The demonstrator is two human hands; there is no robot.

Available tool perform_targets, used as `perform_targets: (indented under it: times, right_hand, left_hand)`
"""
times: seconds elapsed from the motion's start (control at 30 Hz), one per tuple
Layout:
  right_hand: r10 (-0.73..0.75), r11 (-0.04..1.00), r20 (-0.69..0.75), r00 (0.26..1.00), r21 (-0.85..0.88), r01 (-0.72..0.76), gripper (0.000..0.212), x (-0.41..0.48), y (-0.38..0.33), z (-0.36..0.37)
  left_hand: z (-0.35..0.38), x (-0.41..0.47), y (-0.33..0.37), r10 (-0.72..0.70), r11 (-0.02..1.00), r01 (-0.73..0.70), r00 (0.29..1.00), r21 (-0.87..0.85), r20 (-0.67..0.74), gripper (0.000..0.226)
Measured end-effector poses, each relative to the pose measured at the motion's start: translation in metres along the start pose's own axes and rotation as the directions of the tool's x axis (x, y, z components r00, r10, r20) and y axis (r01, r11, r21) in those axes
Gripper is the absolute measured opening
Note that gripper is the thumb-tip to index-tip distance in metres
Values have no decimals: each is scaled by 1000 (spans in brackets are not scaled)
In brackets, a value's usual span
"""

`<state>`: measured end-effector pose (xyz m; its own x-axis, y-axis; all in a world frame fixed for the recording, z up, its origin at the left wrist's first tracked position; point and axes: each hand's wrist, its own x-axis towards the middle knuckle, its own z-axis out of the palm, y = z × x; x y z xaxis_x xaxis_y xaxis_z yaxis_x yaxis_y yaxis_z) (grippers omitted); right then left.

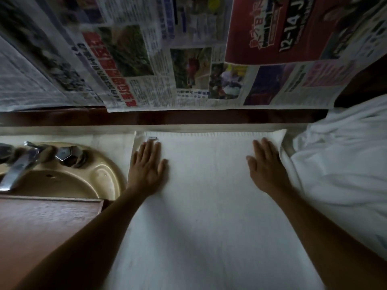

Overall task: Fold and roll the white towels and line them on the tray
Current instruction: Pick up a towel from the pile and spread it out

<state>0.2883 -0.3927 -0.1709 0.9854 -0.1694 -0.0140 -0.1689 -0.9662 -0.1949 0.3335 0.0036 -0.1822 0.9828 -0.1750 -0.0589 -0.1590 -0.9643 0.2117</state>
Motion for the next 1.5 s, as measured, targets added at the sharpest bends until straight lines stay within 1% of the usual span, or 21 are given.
perform_targets:
  times: [0.07, 0.13, 0.2, 0.3, 0.4, 0.47, 0.6, 0.7, 0.77, 0.8, 0.87, 0.9, 0.97, 1.03, 1.1, 1.13, 1.2, 1.3, 1.4, 1.5]
  right_hand:
    - [12, 999, -6, 1000, -29, -13, 67, -5, -9, 0]
    - [21, 1000, -19, 1000, -8, -21, 65, -25, -26, -3]
    - [-5, 998, -67, 998, 60, 9, 64, -61, -49, -6]
    - [-83, 984, -118, 990, 150, 100, 64, -136, -84, 4]
    - [-203, 970, -69, 977, 120, 210, 62, -209, -100, 18]
    - [-253, 963, -75, 965, 78, 259, 60, -230, -78, 16]
    - [-214, 975, -159, 964, 33, 222, 55, -234, 3, -1]
    - [-207, 977, -198, 958, 3, 212, 52, -233, 47, -2]
    - [-178, 984, -211, 961, -9, 180, 52, -242, 47, -1]
    - [-157, 987, -222, 962, -4, 160, 52, -246, 36, -1]
    - [-110, 992, -236, 966, 37, 122, 55, -268, 0, 0]
    - [-112, 988, -220, 969, 79, 132, 57, -282, -21, 4]
    - [-167, 971, -145, 975, 145, 188, 60, -316, -58, 13]
    - [-238, 959, -89, 967, 135, 248, 61, -350, -75, 22]
    - [-272, 955, -67, 960, 101, 277, 61, -364, -63, 22]
    - [-263, 959, -70, 962, 92, 269, 60, -364, -52, 19]
    - [-211, 974, -96, 973, 68, 218, 60, -362, -24, 12]
    - [-111, 993, -143, 984, 29, 116, 58, -360, 13, 1]
    - [-76, 997, -140, 987, 9, 78, 58, -359, 18, 0]
    - [-74, 997, -134, 988, -11, 74, 59, -357, 15, -1]
  left_hand:
    - [-3, -1, 2, -25, 1000, 25, 999, -7, 28, 70]
    - [-8, -15, 15, -32, 999, 33, 999, -19, 32, 72]
    - [-12, -47, 41, 34, 998, -34, 999, -59, 7, 71]
    - [-2, -119, 85, 170, 975, -171, 985, -140, -22, 66]
    - [18, -181, 102, 227, 965, -224, 974, -137, 8, 63]
    - [22, -198, 88, 209, 972, -208, 978, -106, 1, 63]
    - [17, -208, 44, 135, 987, -141, 988, -83, -71, 63]
    - [18, -220, 15, 25, 998, -30, 995, -49, -101, 64]
    - [17, -241, 17, -42, 998, 35, 992, -58, -122, 66]
    - [16, -252, 26, -45, 997, 35, 990, -74, -130, 66]
    - [14, -282, 63, 17, 993, -34, 990, -116, -141, 65]
    - [13, -297, 85, 48, 987, -66, 991, -146, -125, 64]
    - [20, -325, 118, 77, 975, -90, 994, -203, -71, 64]
    - [30, -348, 130, 89, 978, -92, 996, -186, -25, 64]
    - [36, -364, 123, 104, 985, -103, 995, -136, 0, 64]
    - [36, -368, 115, 110, 985, -109, 994, -130, 1, 64]
    - [31, -375, 97, 96, 987, -97, 995, -127, -19, 63]
    - [24, -381, 72, 27, 993, -30, 999, -111, -33, 64]
    - [22, -382, 59, -10, 995, 8, 1000, -103, -18, 67]
    - [22, -380, 58, -1, 997, 1, 1000, -74, -2, 68]
